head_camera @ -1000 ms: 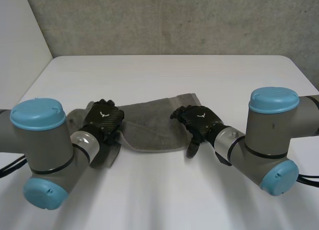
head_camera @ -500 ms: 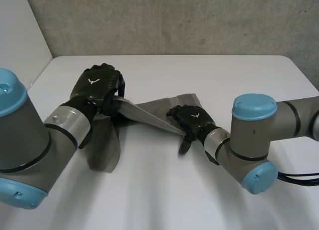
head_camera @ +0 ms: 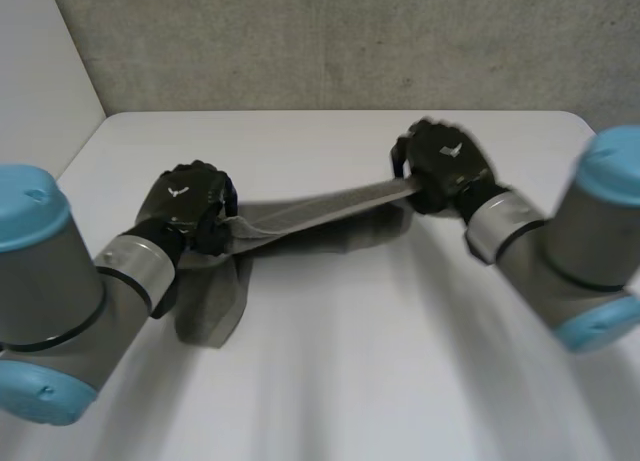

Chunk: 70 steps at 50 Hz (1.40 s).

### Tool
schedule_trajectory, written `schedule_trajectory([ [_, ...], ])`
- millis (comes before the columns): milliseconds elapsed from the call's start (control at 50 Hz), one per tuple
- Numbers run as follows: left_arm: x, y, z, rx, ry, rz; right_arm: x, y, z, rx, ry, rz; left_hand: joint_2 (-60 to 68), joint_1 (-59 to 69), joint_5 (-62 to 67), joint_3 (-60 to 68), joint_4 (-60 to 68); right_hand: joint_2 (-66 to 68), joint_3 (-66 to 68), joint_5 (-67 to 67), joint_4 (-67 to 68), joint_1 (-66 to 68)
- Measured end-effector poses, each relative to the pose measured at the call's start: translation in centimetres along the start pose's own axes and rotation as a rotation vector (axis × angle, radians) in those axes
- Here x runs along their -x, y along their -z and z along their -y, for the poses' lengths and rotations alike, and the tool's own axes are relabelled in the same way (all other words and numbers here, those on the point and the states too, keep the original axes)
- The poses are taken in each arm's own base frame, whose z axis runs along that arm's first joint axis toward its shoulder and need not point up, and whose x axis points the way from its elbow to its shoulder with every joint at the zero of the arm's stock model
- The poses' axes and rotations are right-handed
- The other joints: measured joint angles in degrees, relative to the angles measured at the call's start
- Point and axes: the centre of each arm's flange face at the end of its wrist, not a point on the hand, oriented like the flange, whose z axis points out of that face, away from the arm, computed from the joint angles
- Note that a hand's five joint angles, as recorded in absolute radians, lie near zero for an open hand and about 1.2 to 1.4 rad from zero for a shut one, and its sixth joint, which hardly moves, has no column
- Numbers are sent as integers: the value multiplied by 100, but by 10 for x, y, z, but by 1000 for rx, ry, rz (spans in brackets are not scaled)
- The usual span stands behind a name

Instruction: Fold the towel.

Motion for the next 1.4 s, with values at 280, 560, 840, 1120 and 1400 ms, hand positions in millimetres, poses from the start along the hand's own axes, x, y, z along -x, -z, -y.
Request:
schedule_trajectory([
  [280, -9, -32, -26, -32, -13, 74, -13, 56, -1, 118, 1, 63, -2843, -2746, -2919, 0, 0, 53, 0, 21, 0, 0],
  [560, 0, -37, -13, -97, -7, 244, -43, 72, 40, 26, 30, -11, -2910, -2825, -3033, 0, 0, 58, 0, 22, 0, 1],
  [840, 10, -30, 9, -126, -141, 287, -66, 89, 88, -97, 0, -39, -2225, -2100, -2477, 0, 0, 164, 0, 22, 0, 161],
  [1120, -18, -6, -4, -54, -199, 115, -46, 69, 16, 120, -84, 58, 104, -21, -88, 0, 0, 164, 0, 23, 0, 161],
  [1400, -2, -50, 37, -194, -289, 90, -55, 16, 16, 148, 73, 78, 129, 3, -88, 0, 0, 165, 0, 23, 0, 161],
])
